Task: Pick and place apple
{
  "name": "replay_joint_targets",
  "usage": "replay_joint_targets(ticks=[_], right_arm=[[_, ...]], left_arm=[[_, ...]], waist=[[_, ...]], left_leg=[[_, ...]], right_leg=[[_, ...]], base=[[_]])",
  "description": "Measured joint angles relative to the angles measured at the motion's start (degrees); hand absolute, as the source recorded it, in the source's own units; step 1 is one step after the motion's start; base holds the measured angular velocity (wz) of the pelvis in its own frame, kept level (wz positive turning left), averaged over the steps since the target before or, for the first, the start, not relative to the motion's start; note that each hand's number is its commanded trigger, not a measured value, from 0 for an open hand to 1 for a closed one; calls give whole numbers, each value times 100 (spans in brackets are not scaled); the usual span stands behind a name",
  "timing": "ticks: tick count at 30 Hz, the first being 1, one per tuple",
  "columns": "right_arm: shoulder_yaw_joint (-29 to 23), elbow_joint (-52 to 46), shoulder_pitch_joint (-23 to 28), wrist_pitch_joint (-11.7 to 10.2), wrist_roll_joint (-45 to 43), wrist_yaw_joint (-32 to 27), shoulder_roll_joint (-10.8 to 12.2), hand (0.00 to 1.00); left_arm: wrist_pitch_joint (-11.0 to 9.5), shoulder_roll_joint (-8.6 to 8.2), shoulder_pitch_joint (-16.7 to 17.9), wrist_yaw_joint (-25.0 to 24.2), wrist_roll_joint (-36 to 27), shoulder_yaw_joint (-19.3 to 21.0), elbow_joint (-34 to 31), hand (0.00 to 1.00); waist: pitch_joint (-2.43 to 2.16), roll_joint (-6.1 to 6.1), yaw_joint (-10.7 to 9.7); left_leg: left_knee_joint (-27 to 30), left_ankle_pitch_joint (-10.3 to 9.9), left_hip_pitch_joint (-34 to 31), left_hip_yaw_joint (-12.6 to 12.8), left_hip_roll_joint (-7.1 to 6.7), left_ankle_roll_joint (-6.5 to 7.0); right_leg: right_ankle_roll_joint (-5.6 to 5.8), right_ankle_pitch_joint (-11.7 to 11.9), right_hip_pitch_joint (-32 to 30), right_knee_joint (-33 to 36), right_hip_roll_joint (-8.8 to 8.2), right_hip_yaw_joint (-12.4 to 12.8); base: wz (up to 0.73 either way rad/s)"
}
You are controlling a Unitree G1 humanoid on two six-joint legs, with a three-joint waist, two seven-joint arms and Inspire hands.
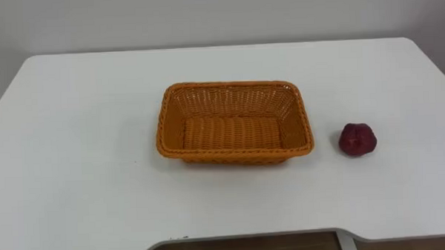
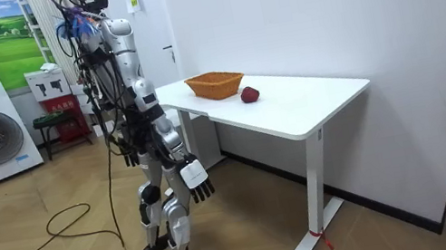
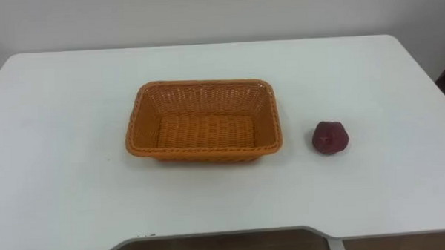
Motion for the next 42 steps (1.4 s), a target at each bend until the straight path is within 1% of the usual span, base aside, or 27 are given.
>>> replay_joint_targets(ticks=[7,8,9,11,12,16,18,19,21,22,23,24,25,26,27,28,30,31,32,34,37,39,40,42], right_arm=[[0,-1,0,0,1,0,0,0],[3,3,-2,0,40,-6,1,0],[0,22,-3,3,200,-36,12,0],[-6,33,10,7,523,-135,48,0],[-21,36,19,8,855,-218,80,0],[-266,28,4,55,1799,-400,145,0],[-630,-14,-8,52,2449,-579,143,0],[-789,-18,-19,51,2580,-642,142,0],[-1407,-125,-72,27,3308,-989,137,0],[-1568,-249,-76,30,3485,-1097,139,0],[-1899,-610,-76,29,3762,-1319,139,0],[-2211,-976,-81,-24,3989,-1506,127,0],[-2311,-1126,-86,-81,4103,-1601,116,0],[-2458,-1390,-85,-215,4323,-1800,92,0],[-2574,-1698,-68,-337,4545,-2029,84,0],[-2648,-1835,-69,-397,4599,-2149,84,0],[-2902,-2144,-142,-585,4719,-2562,67,0],[-2983,-2236,-144,-604,4777,-2689,67,0],[-3104,-2368,-181,-669,4909,-2950,59,0],[-3316,-2675,-282,-777,4926,-3529,51,0],[-3440,-3145,-330,-915,4835,-4128,45,0],[-3409,-3780,-373,-958,4369,-4640,45,0],[-3395,-3935,-392,-971,4217,-4759,44,0],[-3375,-4618,-482,-1067,3596,-5239,24,0]], left_arm=[[0,0,0,-10,-2,9,0,0],[0,0,-1,-7,-5,6,0,0],[0,0,-5,-5,-24,9,1,0],[-6,-4,6,9,-59,10,4,0],[-19,-10,-17,45,-62,10,4,0],[-82,-28,-11,233,-81,16,81,0],[-173,-27,-24,322,-82,152,103,0],[-191,-30,-12,345,-82,218,103,0],[-309,-32,17,456,-81,457,96,0],[-327,-41,20,499,-81,517,83,0],[-354,-43,86,533,-92,581,12,0],[-407,-30,169,553,-191,687,-27,0],[-423,-12,206,582,-227,728,-26,0],[-455,31,215,661,-301,791,-29,0],[-536,81,223,718,-302,831,-38,0],[-570,95,230,741,-296,877,-52,0],[-626,128,255,815,-295,1007,-133,0],[-627,127,265,854,-295,1008,-163,0],[-628,122,311,888,-291,1004,-255,0],[-635,126,330,906,-281,1005,-315,0],[-670,127,371,921,-259,1002,-329,0],[-671,129,356,940,-257,996,-340,0],[-672,131,342,940,-263,996,-342,0],[-672,137,304,938,-268,995,-337,0]], waist=[[-3,10,2],[3,0,2],[-1,12,4],[9,-5,-1],[9,-4,-20],[10,15,-30],[13,25,-50],[15,29,-52],[15,30,-101],[14,27,-127],[17,30,-235],[14,26,-328],[15,29,-353],[10,19,-377],[7,12,-379],[3,4,-381],[-16,-15,-383],[-20,-22,-380],[-27,-27,-374],[-34,-16,-375],[-36,8,-371],[-32,-2,-365],[-33,-11,-357],[-25,-48,-344]], left_leg=[[1,0,4,0,1,0],[1,0,4,0,1,0],[3,0,9,-3,1,0],[2,0,17,-5,2,0],[3,0,18,-1,4,0],[6,-5,22,2,6,0],[6,-6,37,3,4,1],[5,-6,53,3,3,1],[-5,-7,114,15,2,2],[-10,-8,118,17,0,3],[-13,-9,110,21,-4,5],[-11,-9,110,42,-5,5],[-10,-10,111,49,-5,6],[-8,-10,109,68,-4,6],[-12,-10,97,80,-3,6],[-14,-10,88,85,-3,6],[-10,-9,40,95,-5,6],[-10,-9,41,95,-6,7],[-10,-9,42,95,-8,7],[-2,-8,14,98,-9,8],[10,-8,39,122,-7,8],[11,-7,-29,126,-10,8],[16,-6,-59,126,-11,10],[36,6,-141,129,-18,23]], right_leg=[[0,0,19,9,0,-3],[0,0,20,10,0,-20],[0,0,14,9,0,-22],[0,0,14,12,1,-24],[0,0,14,12,3,-23],[0,1,29,26,4,-22],[-1,1,52,27,1,-14],[-1,1,62,29,1,-14],[0,0,81,25,1,-21],[1,-1,78,26,0,-18],[2,-1,63,26,-2,-11],[2,-1,59,25,-2,8],[3,-2,58,26,-3,13],[4,-2,55,27,-2,22],[4,-2,37,30,-2,23],[4,-2,17,36,-2,32],[8,1,-31,33,0,56],[8,1,-31,32,0,56],[9,1,-32,34,-2,56],[10,1,-29,50,-3,57],[10,0,-23,102,-3,63],[13,-2,-97,121,-9,68],[13,-2,-136,133,-11,70],[12,-3,-252,205,-25,76]], base=[[0],[0],[0],[0],[0],[0],[0],[0],[0],[0],[-6],[-5],[-7],[-5],[-6],[-5],[-2],[0],[0],[0],[0],[0],[0],[0]])
